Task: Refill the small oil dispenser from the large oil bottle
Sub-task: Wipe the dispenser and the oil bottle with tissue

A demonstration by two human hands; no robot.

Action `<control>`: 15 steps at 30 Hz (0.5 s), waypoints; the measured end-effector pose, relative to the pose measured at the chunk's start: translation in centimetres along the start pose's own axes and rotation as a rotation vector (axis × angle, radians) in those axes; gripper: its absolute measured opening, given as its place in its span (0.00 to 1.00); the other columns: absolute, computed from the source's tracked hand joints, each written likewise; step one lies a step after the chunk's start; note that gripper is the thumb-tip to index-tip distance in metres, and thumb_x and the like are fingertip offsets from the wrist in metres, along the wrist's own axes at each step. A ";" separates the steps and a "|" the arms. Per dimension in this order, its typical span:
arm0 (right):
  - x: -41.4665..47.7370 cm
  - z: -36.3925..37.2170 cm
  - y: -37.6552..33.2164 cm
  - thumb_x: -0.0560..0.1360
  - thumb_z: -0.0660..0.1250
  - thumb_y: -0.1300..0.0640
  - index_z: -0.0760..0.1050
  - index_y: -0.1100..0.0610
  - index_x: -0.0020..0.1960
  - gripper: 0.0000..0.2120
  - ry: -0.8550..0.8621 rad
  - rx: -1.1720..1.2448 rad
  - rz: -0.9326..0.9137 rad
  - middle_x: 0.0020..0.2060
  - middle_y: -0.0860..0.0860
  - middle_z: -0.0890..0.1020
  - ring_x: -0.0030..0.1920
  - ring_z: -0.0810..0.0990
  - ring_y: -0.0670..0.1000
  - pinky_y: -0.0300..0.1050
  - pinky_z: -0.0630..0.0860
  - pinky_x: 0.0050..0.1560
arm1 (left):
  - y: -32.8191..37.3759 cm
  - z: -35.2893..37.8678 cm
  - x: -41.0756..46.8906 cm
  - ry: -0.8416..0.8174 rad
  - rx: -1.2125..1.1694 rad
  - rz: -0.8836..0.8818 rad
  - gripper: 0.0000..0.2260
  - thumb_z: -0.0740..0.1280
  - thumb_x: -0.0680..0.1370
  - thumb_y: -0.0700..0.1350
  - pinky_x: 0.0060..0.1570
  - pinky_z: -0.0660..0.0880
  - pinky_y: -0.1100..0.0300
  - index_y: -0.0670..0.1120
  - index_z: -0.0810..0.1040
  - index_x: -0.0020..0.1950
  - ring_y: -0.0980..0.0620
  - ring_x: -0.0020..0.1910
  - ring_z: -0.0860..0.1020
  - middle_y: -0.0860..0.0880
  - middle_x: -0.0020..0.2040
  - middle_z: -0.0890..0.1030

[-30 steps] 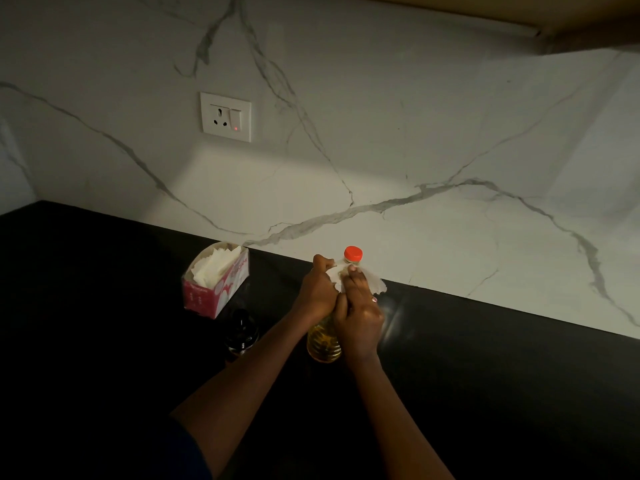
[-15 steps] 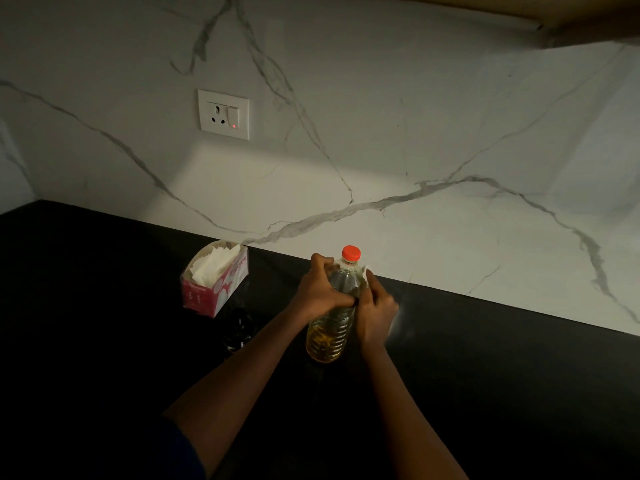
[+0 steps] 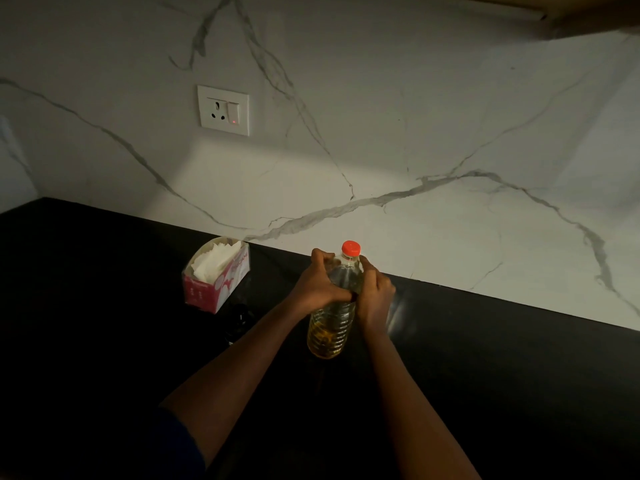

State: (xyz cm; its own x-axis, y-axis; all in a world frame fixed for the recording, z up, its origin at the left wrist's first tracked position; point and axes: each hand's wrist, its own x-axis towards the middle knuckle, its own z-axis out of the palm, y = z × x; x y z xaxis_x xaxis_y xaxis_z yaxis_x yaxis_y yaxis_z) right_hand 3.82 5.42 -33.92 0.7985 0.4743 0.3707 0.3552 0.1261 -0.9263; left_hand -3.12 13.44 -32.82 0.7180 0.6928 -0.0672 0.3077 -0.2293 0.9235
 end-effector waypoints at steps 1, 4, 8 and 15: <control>0.0 -0.2 0.4 0.79 0.54 0.67 0.78 0.70 0.45 0.15 0.015 0.029 0.037 0.35 0.65 0.79 0.31 0.75 0.54 0.35 0.69 0.29 | -0.1 0.1 0.0 0.000 -0.012 -0.006 0.36 0.76 0.67 0.42 0.55 0.71 0.56 0.49 0.56 0.66 0.48 0.63 0.71 0.46 0.66 0.68; -1.0 -0.2 2.1 0.79 0.54 0.67 0.79 0.66 0.47 0.15 0.060 0.082 0.117 0.33 0.53 0.80 0.30 0.78 0.42 0.38 0.71 0.31 | -0.3 0.3 0.1 0.001 -0.030 -0.022 0.37 0.76 0.66 0.43 0.57 0.70 0.55 0.50 0.55 0.66 0.48 0.65 0.69 0.47 0.66 0.67; -3.7 0.6 4.1 0.80 0.52 0.67 0.77 0.61 0.58 0.16 0.127 0.193 0.212 0.35 0.46 0.82 0.36 0.80 0.48 0.42 0.78 0.40 | -0.5 0.5 0.2 0.026 -0.034 -0.016 0.37 0.77 0.66 0.44 0.56 0.69 0.58 0.50 0.56 0.65 0.49 0.65 0.68 0.48 0.65 0.68; -4.9 1.4 2.7 0.79 0.54 0.64 0.76 0.57 0.58 0.15 0.229 0.273 0.145 0.28 0.44 0.80 0.28 0.78 0.41 0.34 0.75 0.31 | -0.6 0.0 0.2 -0.018 -0.028 0.020 0.38 0.75 0.68 0.48 0.56 0.68 0.59 0.46 0.52 0.68 0.48 0.65 0.68 0.46 0.68 0.66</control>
State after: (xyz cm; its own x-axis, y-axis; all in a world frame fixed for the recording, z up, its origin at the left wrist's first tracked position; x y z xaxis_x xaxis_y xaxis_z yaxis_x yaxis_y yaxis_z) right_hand 0.18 4.61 -38.34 0.9297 0.3014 0.2118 0.1131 0.3136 -0.9428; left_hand -3.15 13.68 -33.41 0.7346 0.6762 -0.0554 0.2763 -0.2236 0.9347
